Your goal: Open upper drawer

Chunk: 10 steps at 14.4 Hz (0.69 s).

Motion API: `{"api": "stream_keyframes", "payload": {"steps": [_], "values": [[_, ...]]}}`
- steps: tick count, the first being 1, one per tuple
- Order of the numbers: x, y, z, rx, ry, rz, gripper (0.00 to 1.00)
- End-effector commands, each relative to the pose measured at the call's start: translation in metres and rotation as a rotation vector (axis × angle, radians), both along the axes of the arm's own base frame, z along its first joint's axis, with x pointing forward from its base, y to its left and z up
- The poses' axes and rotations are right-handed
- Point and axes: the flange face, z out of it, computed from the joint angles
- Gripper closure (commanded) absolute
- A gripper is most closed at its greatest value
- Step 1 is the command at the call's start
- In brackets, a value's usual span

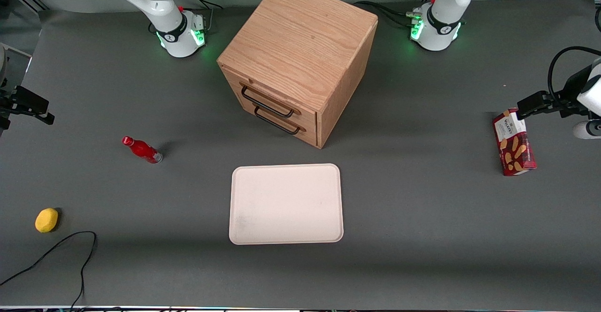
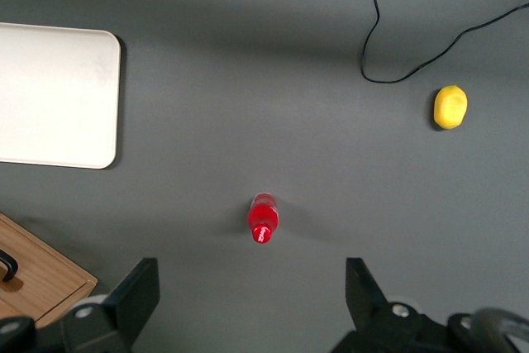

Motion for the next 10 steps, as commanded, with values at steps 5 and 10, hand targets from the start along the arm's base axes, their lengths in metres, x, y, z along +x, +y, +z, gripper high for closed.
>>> {"api": "stream_keyframes", "payload": {"steps": [5, 10], "values": [[-0.0022, 0.0033, 0.0026, -0.014, 0.017, -0.015, 0.0], [-0.0111, 0.0022, -0.0006, -0.008, 0.081, -0.018, 0.0]]}}
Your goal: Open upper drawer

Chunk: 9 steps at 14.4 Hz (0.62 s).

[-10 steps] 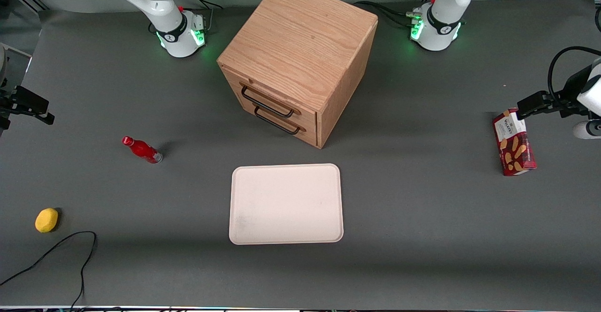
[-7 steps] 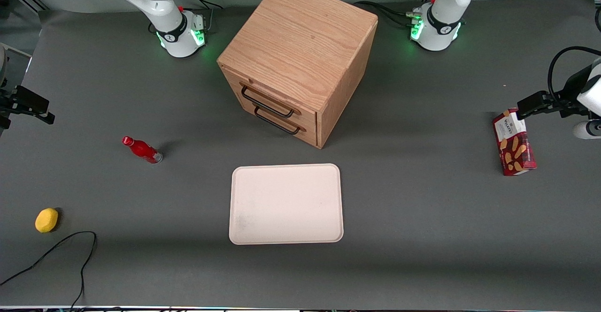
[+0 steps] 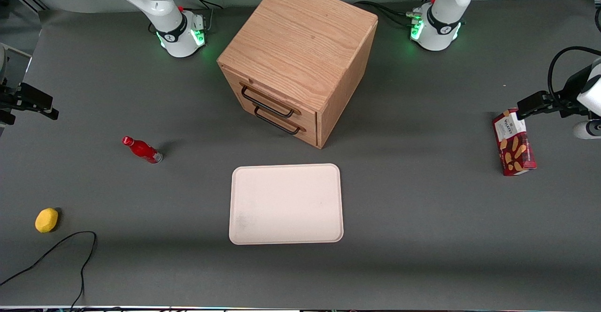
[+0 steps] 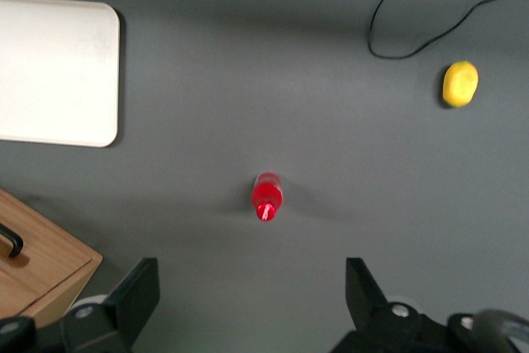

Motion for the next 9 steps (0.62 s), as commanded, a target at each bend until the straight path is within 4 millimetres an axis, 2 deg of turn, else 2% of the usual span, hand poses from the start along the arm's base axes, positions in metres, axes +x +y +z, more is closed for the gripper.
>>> {"api": "stream_keyframes", "payload": {"steps": [1, 5, 6, 7, 8, 9], "values": [[-0.004, 0.001, 0.004, -0.014, 0.017, -0.02, 0.0], [0.004, 0.009, 0.002, 0.024, 0.002, -0.011, 0.0], [0.005, 0.01, 0.006, 0.045, -0.009, -0.018, 0.0], [0.012, 0.013, 0.005, 0.056, -0.011, -0.032, 0.0], [0.016, 0.019, 0.004, 0.057, -0.012, -0.06, 0.0], [0.022, 0.034, -0.002, 0.056, -0.002, -0.083, 0.0]]}}
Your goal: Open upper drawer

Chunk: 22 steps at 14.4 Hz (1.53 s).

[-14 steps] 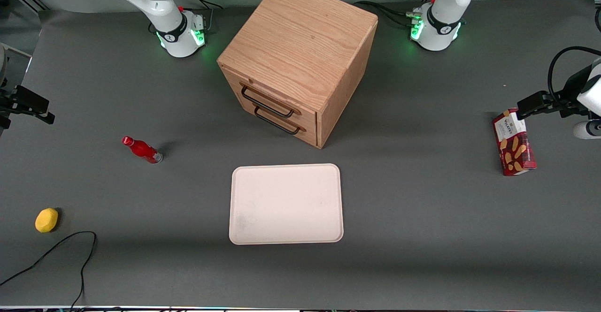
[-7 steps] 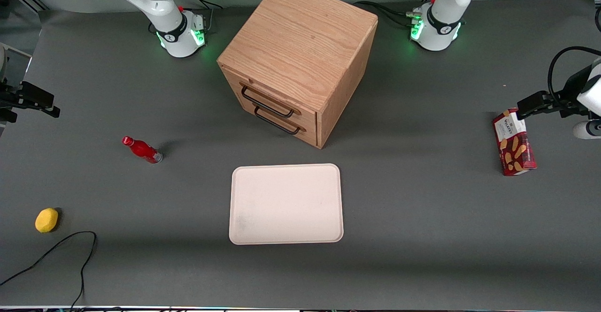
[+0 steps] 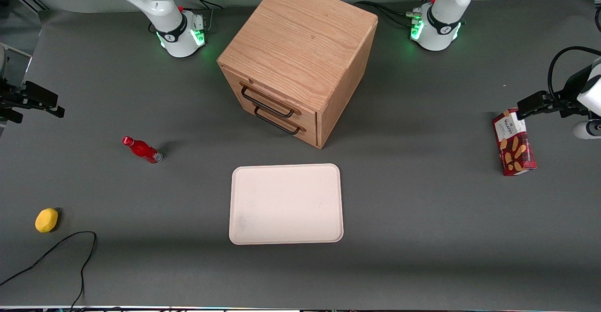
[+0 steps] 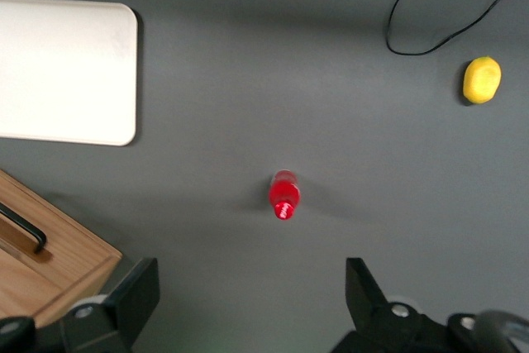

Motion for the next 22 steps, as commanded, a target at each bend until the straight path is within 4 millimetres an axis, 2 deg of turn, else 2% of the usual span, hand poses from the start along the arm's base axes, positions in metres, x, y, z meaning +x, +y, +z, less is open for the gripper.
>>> {"api": "stream_keyframes", "payload": {"steps": [1, 5, 8, 10, 12, 14, 16, 22], "values": [[0.023, 0.035, -0.006, 0.004, 0.003, -0.052, 0.0], [0.037, 0.071, -0.014, 0.013, -0.026, 0.018, 0.0], [0.038, 0.127, -0.026, 0.01, -0.012, 0.111, 0.0], [0.038, 0.179, -0.033, 0.005, -0.046, 0.191, 0.0], [0.036, 0.217, -0.044, 0.005, -0.05, 0.249, 0.0], [0.026, 0.257, -0.05, 0.005, -0.041, 0.318, 0.0], [0.009, 0.299, -0.054, -0.002, -0.039, 0.469, 0.0], [-0.041, 0.385, -0.055, -0.013, -0.042, 0.693, 0.0]]}}
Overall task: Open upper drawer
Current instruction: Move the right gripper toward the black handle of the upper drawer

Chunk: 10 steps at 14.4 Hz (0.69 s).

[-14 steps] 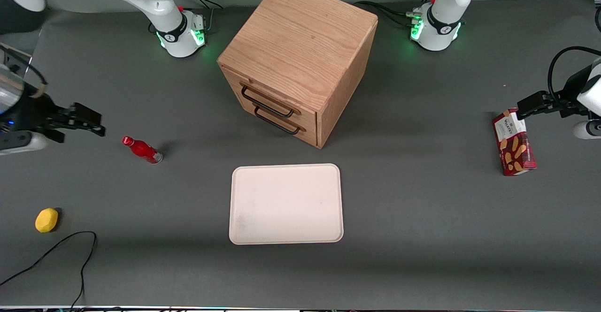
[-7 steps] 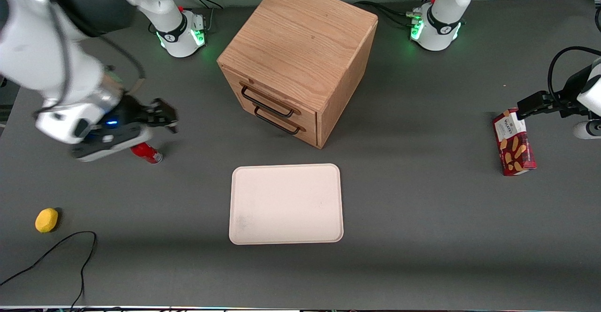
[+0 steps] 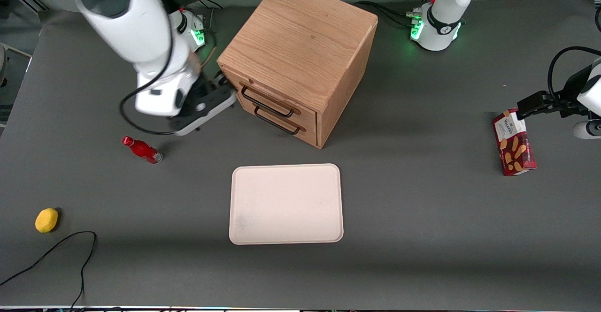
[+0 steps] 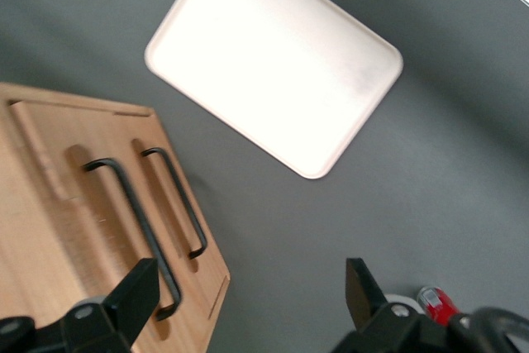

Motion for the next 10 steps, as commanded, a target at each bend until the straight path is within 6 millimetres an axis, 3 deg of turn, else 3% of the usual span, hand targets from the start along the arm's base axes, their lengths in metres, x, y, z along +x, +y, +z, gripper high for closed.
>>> {"api": "stream_keyframes", "payload": {"steps": [1, 4, 6, 10], "values": [[-0.017, 0.03, 0.003, -0.023, -0.021, 0.125, 0.0], [-0.02, 0.029, -0.007, -0.03, -0.022, 0.211, 0.0], [-0.019, 0.012, -0.013, -0.013, -0.038, 0.266, 0.0], [-0.025, 0.003, -0.025, 0.004, -0.031, 0.317, 0.0]]}}
